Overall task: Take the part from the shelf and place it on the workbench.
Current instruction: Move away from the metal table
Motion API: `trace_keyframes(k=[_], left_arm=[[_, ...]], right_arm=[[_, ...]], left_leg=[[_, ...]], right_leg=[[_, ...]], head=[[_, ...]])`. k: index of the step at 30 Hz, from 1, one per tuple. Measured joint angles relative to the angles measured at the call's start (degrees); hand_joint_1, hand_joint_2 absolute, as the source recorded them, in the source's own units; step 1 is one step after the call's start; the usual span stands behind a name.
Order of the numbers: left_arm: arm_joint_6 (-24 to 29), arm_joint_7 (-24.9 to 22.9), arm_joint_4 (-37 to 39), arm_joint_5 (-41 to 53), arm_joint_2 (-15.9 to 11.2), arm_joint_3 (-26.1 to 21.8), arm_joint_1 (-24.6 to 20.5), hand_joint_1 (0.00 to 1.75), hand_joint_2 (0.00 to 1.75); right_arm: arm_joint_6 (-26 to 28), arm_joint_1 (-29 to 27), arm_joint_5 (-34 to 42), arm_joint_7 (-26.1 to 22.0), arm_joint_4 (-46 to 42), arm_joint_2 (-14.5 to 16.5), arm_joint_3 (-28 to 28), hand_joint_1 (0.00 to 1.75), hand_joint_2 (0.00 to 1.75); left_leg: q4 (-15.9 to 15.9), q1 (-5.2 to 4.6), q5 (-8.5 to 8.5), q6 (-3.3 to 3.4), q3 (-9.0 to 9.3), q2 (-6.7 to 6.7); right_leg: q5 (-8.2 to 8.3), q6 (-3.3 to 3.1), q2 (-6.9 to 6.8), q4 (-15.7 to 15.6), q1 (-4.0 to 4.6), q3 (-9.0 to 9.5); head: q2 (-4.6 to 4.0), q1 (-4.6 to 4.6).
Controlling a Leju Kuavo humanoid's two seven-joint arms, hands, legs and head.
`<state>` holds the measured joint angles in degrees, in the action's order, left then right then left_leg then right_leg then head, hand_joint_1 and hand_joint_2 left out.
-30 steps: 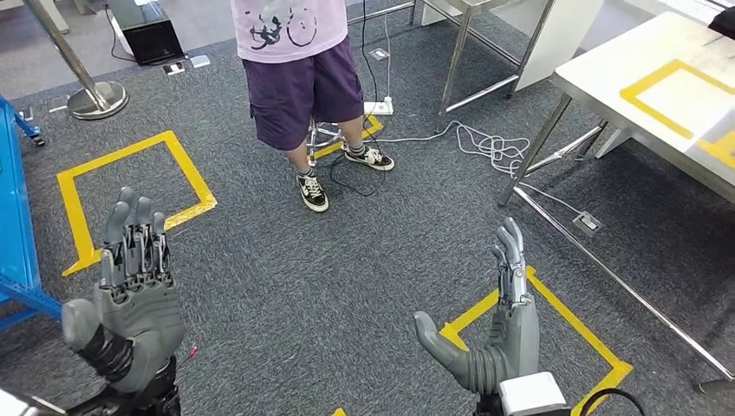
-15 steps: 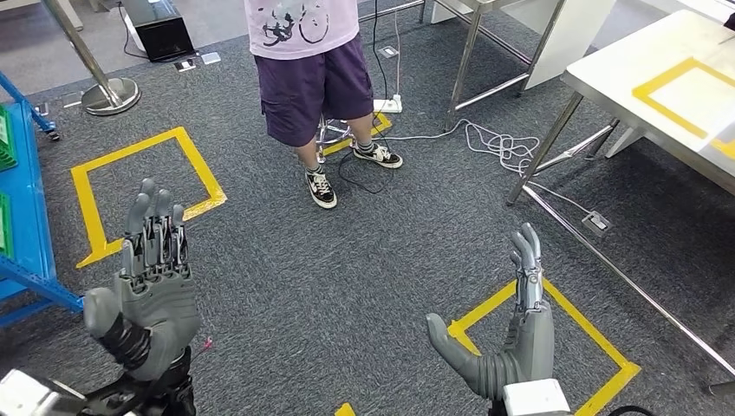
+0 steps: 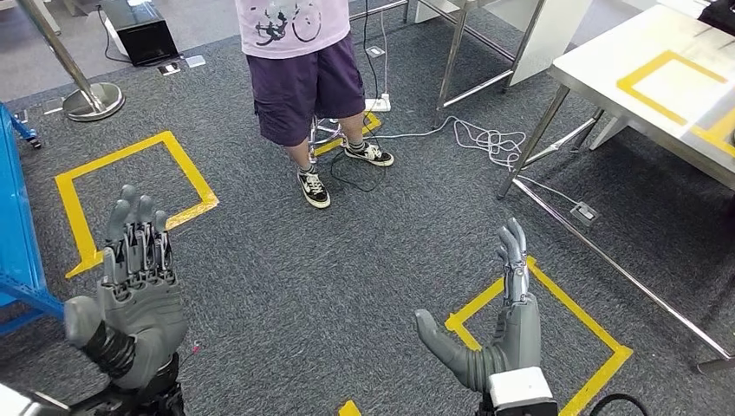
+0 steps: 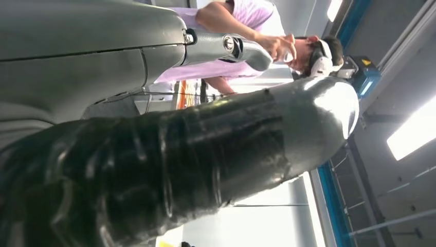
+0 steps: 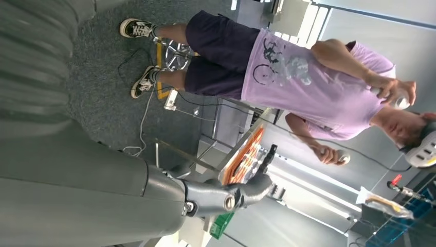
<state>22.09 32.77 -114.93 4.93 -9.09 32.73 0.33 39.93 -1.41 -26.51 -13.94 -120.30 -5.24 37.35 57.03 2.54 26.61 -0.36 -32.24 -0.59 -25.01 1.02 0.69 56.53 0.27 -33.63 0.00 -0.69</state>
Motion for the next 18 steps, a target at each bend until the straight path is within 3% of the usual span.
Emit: trace_keyframes(k=[2,4,5,6,7,10,12,14,16,18], left_arm=[[-0.04,0.05,0.01,-0.03,0.02,-0.01,-0.02,0.0,0.0],[-0.07,0.09,0.02,-0.11,0.01,-0.01,-0.01,0.0,0.0],[-0.07,0.1,0.03,-0.15,0.01,-0.01,0.0,0.0,0.0],[-0.07,0.11,0.03,-0.17,0.0,-0.01,0.0,0.0,0.0],[-0.08,0.14,0.03,-0.17,0.01,-0.01,0.0,0.0,0.0],[-0.09,0.25,0.02,-0.2,0.03,-0.01,-0.04,0.0,0.0],[-0.11,0.3,0.03,-0.25,0.04,-0.02,-0.04,0.0,0.0],[-0.12,0.32,-0.01,-0.28,0.03,-0.03,-0.05,0.0,0.0],[-0.12,0.39,-0.07,-0.28,0.01,-0.09,-0.1,0.0,0.0],[-0.12,0.44,-0.05,-0.33,-0.01,-0.16,-0.02,0.0,0.0]], right_arm=[[0.0,0.03,0.03,0.0,0.0,-0.01,0.0,0.0,1.75],[0.0,0.03,0.15,0.01,0.01,-0.03,0.0,0.0,1.75],[0.0,0.03,0.21,0.01,0.02,-0.04,0.0,0.0,1.75],[0.0,0.03,0.26,0.02,0.02,-0.05,0.0,0.0,1.75],[0.0,0.04,0.29,0.02,0.02,-0.05,0.0,0.0,1.75],[0.0,0.25,0.58,0.03,-0.01,-0.05,0.0,0.0,1.75],[0.0,0.42,0.78,0.04,-0.04,-0.07,0.0,0.0,1.75],[0.0,0.45,0.89,0.04,-0.07,-0.07,0.0,0.0,1.75],[0.0,0.58,0.88,0.2,-0.07,-0.06,0.0,0.0,1.75],[0.0,0.67,0.68,0.75,-0.02,-0.07,0.0,0.0,1.75]], left_leg=[[-0.02,-0.09,-0.06,0.34,-0.09,0.06],[-0.03,-0.39,-0.07,0.52,-0.16,0.18],[-0.03,-0.61,-0.04,0.58,-0.15,0.22],[-0.03,-0.84,0.0,0.64,-0.1,0.24],[-0.04,-1.05,0.03,0.71,0.0,0.23],[-0.55,-1.29,0.03,0.84,0.56,0.22],[-0.98,-1.04,-0.27,0.66,0.45,0.36],[-1.27,-1.06,-0.46,0.32,0.19,0.53],[0.32,-1.29,0.77,0.03,-0.75,0.53],[6.64,-1.27,3.94,-0.43,-3.8,0.47]], right_leg=[[-3.18,0.45,-0.18,5.6,-0.2,-2.67],[-6.38,0.51,-0.21,13.78,-0.3,-6.21],[-6.93,0.32,-0.21,16.29,-0.24,-7.3],[-6.44,-0.08,-0.21,16.62,-0.09,-7.39],[-5.22,-0.58,-0.2,15.16,0.13,-6.65],[0.02,-3.21,-0.2,3.7,1.61,-0.87],[1.01,-4.34,-0.22,0.03,2.38,1.13],[1.42,-4.64,-0.31,-1.82,2.4,1.99],[1.81,-4.56,-0.53,-4.11,1.85,3.14],[1.89,-4.26,-0.64,-4.76,1.53,3.46]], head=[[0.0,-0.7],[0.0,-1.46],[0.0,-1.73],[0.0,-1.93],[0.0,-2.06],[0.0,-1.97],[0.0,-2.01],[0.0,-2.48],[0.0,-2.37],[0.0,-1.54]])
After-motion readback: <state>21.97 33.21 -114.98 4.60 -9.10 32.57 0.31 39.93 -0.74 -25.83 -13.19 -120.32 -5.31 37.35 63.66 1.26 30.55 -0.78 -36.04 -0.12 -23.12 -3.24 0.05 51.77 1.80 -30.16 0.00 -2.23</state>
